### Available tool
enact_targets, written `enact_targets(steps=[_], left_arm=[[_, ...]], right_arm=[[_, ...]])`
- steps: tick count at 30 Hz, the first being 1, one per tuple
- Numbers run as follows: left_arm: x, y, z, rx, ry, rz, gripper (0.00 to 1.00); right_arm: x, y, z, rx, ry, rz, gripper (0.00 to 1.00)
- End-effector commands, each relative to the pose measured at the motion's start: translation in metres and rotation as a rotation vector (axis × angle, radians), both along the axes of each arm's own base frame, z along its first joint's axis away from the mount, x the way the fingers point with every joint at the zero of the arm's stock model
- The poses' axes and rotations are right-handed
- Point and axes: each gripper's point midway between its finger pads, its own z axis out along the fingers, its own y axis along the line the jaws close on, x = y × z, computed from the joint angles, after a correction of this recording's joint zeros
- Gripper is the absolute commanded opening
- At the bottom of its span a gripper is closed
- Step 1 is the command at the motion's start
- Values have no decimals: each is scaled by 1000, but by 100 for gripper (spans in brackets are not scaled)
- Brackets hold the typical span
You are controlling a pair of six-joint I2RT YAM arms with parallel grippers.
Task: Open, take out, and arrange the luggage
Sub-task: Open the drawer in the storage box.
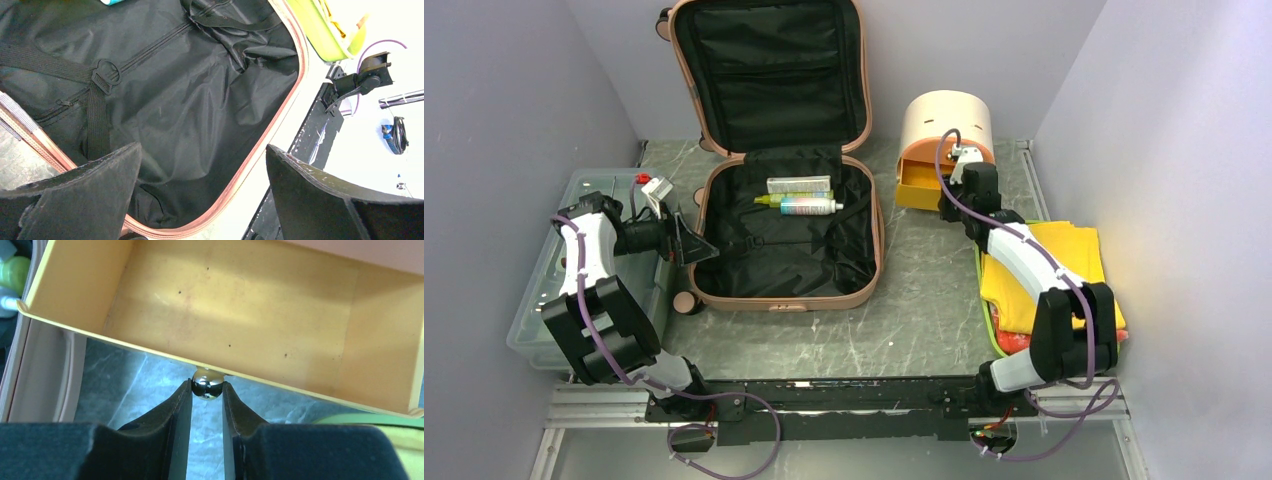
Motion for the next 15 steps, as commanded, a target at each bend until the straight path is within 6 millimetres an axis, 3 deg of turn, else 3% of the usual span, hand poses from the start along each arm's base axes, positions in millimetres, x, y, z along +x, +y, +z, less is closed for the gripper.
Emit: enact_targets(steps=[1, 6, 10, 15], left_arm=[[3, -1, 18, -15, -74, -7, 99], [3, -1, 18, -20, -75, -7, 99], [3, -2, 18, -22, -75, -10, 100], [0, -3, 20, -23, -87, -19, 99]], right_arm=[[-21, 12, 10, 16, -15, 65, 3], [-35, 11, 24, 14, -56, 78, 3], [-41, 11, 22, 5, -51, 92, 5], [-41, 19, 18, 1, -30, 158, 22]])
